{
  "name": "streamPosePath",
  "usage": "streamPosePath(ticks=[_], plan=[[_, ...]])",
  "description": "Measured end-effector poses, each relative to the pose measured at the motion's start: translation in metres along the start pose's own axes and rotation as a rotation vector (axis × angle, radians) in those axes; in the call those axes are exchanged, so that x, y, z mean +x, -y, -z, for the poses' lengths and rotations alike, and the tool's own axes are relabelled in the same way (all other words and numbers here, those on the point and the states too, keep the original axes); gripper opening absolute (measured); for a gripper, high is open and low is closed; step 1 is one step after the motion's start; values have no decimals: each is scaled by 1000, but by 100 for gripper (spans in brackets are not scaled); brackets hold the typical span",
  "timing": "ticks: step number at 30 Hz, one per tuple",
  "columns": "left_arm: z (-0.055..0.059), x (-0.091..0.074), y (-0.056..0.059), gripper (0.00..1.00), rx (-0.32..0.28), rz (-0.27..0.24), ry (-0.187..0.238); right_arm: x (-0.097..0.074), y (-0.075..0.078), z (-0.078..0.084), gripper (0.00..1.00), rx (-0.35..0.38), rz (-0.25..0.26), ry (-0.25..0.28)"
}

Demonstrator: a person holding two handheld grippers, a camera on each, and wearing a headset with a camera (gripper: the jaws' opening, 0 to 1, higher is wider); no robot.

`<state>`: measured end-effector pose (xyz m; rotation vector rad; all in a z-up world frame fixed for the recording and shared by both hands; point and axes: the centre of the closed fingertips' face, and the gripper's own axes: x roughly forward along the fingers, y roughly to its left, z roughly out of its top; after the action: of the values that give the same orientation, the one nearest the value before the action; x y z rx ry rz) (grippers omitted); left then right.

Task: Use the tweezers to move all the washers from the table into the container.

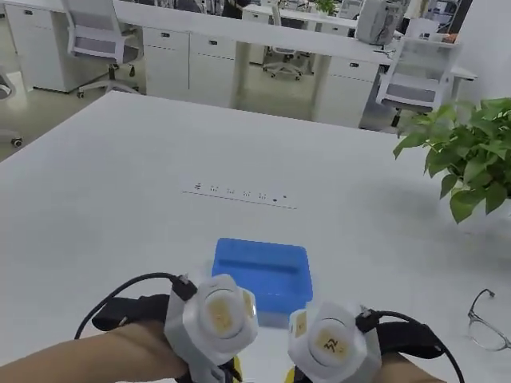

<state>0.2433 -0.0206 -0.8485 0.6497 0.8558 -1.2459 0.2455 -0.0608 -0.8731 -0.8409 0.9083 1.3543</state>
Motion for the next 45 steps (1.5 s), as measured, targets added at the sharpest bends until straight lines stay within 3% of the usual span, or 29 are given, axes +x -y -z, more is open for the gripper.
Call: streamPosePath(ticks=[2, 6, 7, 9, 14, 18, 21, 25, 26, 27, 28, 29, 30, 33, 35, 37, 39, 42, 45], plan=[[2, 5, -1, 0, 7, -4, -8, 4, 2, 3, 2, 66, 9, -6], [1, 10, -3, 0, 11, 4, -26, 9, 4, 9, 5, 100, 53, 2], [1, 10, -3, 0, 14, 6, -30, 8, 5, 6, 5, 125, 59, 29], [3, 12, -4, 0, 27, 5, -39, 5, 6, 9, 9, 205, 80, 29], [8, 17, -4, 0, 11, 10, -62, -11, 4, 15, 20, 326, 142, 109], [14, 22, -5, 0, -8, 7, -96, -25, -11, 27, 28, 407, 153, 127], [14, 24, -1, 0, -34, 28, -94, -41, -19, 29, 33, 523, 193, 208], [21, 27, -3, 0, -30, -5, -152, -64, -25, 31, 43, 656, 249, 318], [16, 28, -3, 1, -19, 7, -129, -67, -25, 30, 46, 674, 253, 336], [17, 27, -3, 1, -60, 2, -150, -77, -27, 26, 52, 727, 261, 399], [17, 27, -3, 1, -50, -7, -159, -82, -28, 24, 57, 755, 261, 436], [18, 27, -3, 1, 4, -12, -173, -90, -29, 27, 62, 791, 286, 466], [18, 27, -1, 2, 5, -12, -176, -95, -29, 29, 66, 790, 310, 470], [18, 27, 0, 6, -26, 1, -186, -118, -23, 42, 68, 704, 485, 439], [18, 26, 2, 8, -35, 10, -184, -127, -21, 49, 70, 662, 575, 423], [18, 26, 4, 12, -65, 13, -181, -131, -20, 56, 69, 654, 634, 416], [20, 25, 3, 15, -76, 2, -180, -133, -20, 58, 71, 686, 641, 446], [27, 19, -1, 19, -105, -43, -188, -138, -15, 56, 82, 722, 644, 492], [26, 10, -5, 25, -212, -84, -119, -138, -13, 60, 84, 761, 634, 507]])
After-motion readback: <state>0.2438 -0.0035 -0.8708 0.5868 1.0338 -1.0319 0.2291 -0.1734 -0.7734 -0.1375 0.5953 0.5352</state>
